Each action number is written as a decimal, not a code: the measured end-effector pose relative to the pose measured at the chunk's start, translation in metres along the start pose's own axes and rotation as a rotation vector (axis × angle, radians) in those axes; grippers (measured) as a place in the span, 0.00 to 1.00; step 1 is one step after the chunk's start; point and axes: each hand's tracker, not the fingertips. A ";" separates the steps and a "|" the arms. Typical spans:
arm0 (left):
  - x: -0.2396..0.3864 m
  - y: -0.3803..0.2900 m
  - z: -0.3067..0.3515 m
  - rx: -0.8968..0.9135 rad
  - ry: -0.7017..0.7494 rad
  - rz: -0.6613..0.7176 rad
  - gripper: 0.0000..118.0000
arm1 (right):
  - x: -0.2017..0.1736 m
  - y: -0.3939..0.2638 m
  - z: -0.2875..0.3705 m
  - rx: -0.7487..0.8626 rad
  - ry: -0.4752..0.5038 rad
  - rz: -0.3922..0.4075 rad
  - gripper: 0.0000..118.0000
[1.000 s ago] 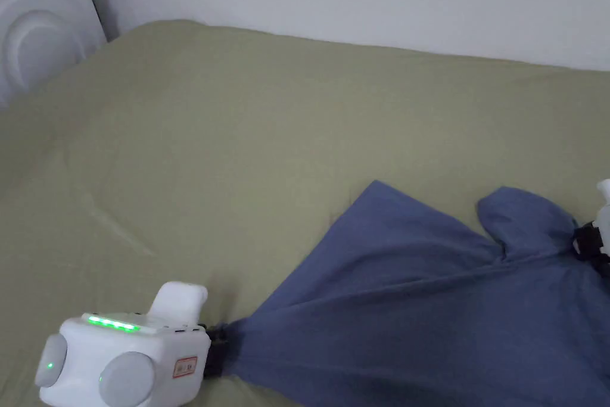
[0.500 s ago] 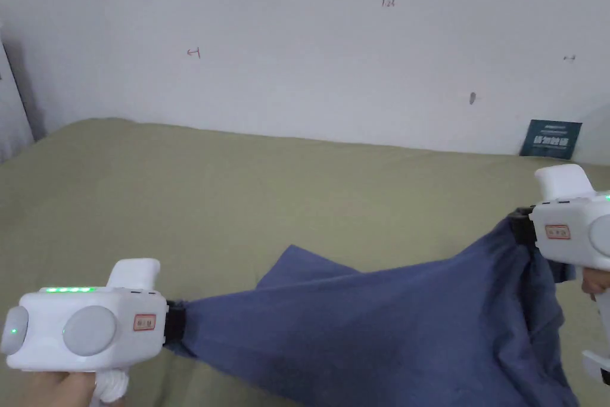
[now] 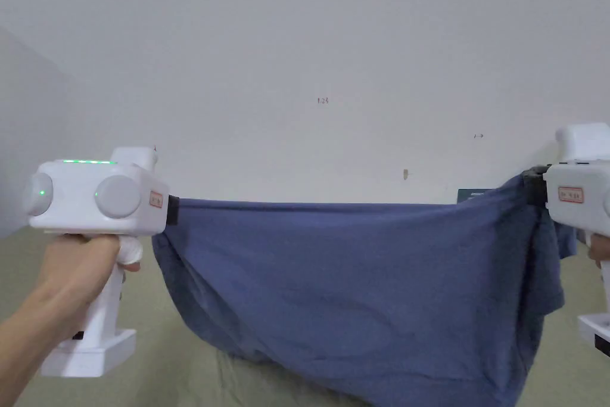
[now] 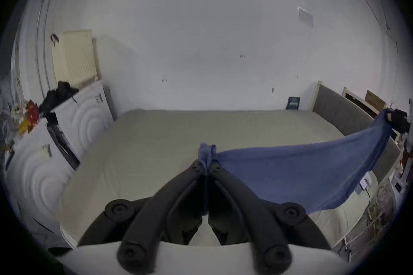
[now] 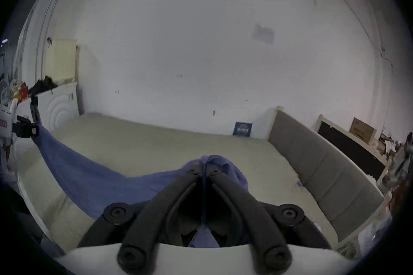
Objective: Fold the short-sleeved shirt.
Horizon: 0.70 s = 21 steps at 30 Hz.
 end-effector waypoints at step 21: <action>0.011 0.177 -0.088 0.086 0.193 -0.077 0.02 | -0.027 0.148 -0.166 0.099 -0.090 0.035 0.01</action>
